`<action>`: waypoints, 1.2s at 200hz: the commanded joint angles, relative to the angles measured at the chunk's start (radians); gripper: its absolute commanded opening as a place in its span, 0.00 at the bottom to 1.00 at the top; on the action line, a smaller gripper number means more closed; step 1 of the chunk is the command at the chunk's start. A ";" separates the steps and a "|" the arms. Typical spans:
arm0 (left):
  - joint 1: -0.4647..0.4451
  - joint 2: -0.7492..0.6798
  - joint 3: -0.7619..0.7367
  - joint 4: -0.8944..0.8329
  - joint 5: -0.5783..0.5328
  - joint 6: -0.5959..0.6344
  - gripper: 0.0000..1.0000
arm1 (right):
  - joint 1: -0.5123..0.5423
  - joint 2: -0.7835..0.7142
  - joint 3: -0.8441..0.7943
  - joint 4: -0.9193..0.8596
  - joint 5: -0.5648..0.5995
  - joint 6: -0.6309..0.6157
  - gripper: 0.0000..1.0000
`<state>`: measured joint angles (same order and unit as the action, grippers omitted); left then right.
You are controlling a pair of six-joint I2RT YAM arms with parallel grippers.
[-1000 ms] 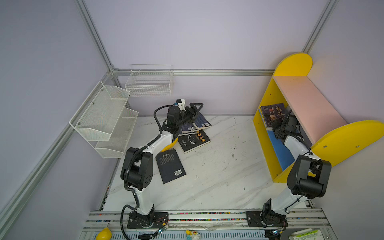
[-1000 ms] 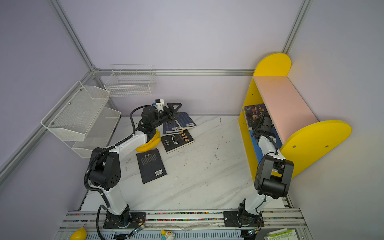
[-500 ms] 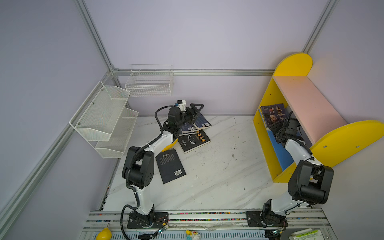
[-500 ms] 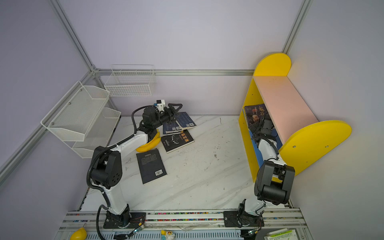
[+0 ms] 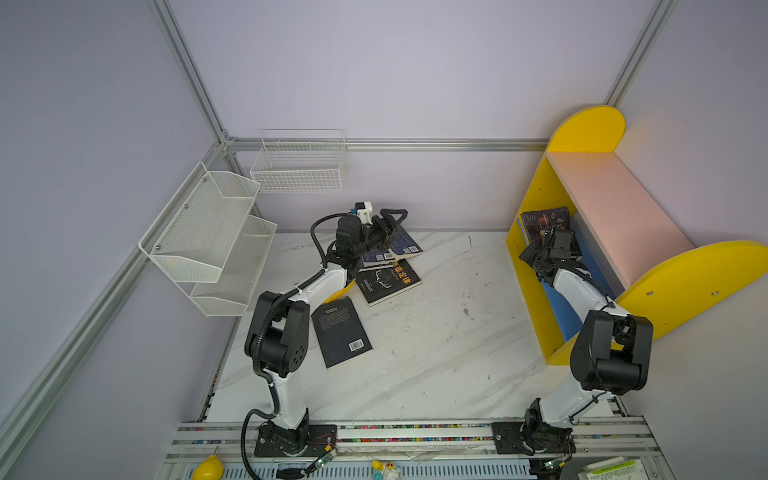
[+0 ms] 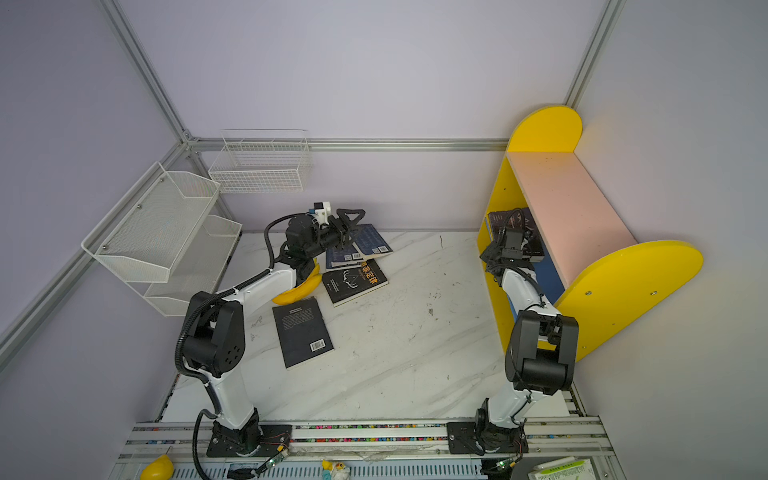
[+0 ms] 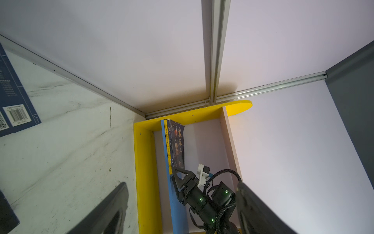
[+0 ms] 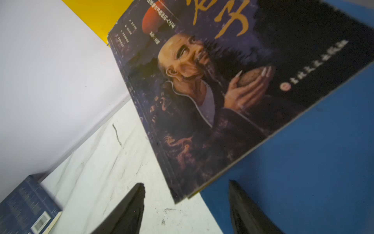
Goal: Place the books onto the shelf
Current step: 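Push the purple book upright against the yellow book with the right gripper, then open the right gripper and release the purple book on the shelf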
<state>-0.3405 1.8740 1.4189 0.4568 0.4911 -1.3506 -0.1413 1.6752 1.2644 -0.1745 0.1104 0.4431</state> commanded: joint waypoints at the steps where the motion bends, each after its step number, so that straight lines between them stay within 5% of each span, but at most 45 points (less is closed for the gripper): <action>1: 0.009 -0.033 -0.048 0.051 0.002 0.000 0.82 | -0.002 0.032 0.046 -0.098 0.110 -0.008 0.67; 114: 0.018 -0.031 -0.107 0.123 -0.022 -0.038 0.82 | 0.060 0.203 0.232 -0.299 0.224 -0.024 0.70; 240: 0.024 0.000 -0.104 0.176 -0.004 -0.077 0.82 | 0.072 0.209 0.191 -0.372 0.264 0.010 0.63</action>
<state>-0.3264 1.8740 1.3437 0.5732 0.4759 -1.4216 -0.0704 1.8393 1.4902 -0.4030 0.3794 0.4328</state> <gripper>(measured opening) 0.820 0.647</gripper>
